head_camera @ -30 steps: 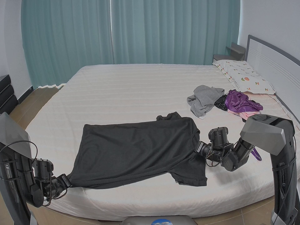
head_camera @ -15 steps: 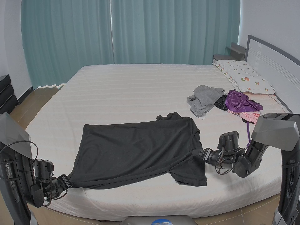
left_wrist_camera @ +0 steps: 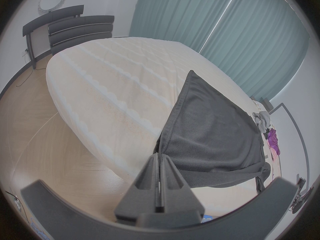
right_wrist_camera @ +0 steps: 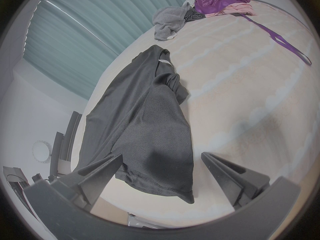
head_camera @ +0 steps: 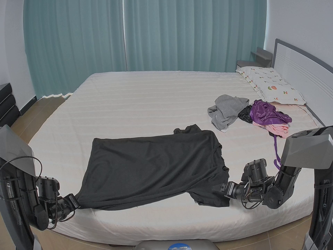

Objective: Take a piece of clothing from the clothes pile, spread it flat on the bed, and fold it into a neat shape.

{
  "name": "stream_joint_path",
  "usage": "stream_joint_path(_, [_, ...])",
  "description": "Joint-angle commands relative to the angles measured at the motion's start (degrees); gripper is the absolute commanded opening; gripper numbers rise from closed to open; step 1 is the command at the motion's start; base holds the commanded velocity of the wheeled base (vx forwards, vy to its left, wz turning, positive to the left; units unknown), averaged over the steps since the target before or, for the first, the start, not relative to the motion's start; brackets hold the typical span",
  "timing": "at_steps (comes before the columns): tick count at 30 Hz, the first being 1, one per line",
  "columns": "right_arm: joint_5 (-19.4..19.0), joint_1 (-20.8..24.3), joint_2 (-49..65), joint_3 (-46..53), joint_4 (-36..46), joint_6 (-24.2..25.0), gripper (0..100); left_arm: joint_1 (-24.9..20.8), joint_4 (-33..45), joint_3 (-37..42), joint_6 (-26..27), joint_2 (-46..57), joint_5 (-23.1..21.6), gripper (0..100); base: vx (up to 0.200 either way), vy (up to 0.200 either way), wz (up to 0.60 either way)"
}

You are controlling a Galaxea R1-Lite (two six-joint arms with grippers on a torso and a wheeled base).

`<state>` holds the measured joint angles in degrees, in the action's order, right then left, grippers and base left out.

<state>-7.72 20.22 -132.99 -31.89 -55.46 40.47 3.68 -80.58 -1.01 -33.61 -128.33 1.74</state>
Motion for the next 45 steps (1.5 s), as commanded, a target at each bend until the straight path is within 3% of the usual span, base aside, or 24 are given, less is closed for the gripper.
stream_joint_path(1, [0.25,0.25,-0.87,-0.45,0.44,-0.13,100,0.01,-0.02,1.01,0.04,-0.08,0.01,0,0.000,0.000,0.00])
stream_joint_path(4, [0.60,0.87,-1.49,-0.45,0.44,-0.66,100,0.01,-0.02,1.01,0.04,-0.08,0.01,0,0.000,0.000,0.00])
stream_joint_path(5, [0.69,0.87,-1.75,-0.37,0.17,-1.19,0,0.01,-0.02,1.01,0.04,-0.17,0.01,0,0.000,0.000,0.00])
stream_joint_path(18, [2.27,-0.27,-0.08,1.22,0.00,-2.06,0,0.01,0.07,1.01,0.04,-0.17,0.01,0,0.000,0.000,0.00])
stream_joint_path(30, [-4.32,-4.67,11.87,12.91,0.00,-1.98,0,0.01,0.86,1.01,0.47,0.63,0.10,0,0.000,0.000,0.00])
stream_joint_path(45, [-4.32,-4.23,16.88,23.80,0.44,-6.81,0,0.10,6.84,1.01,2.94,4.23,0.19,0,0.000,0.000,0.00])
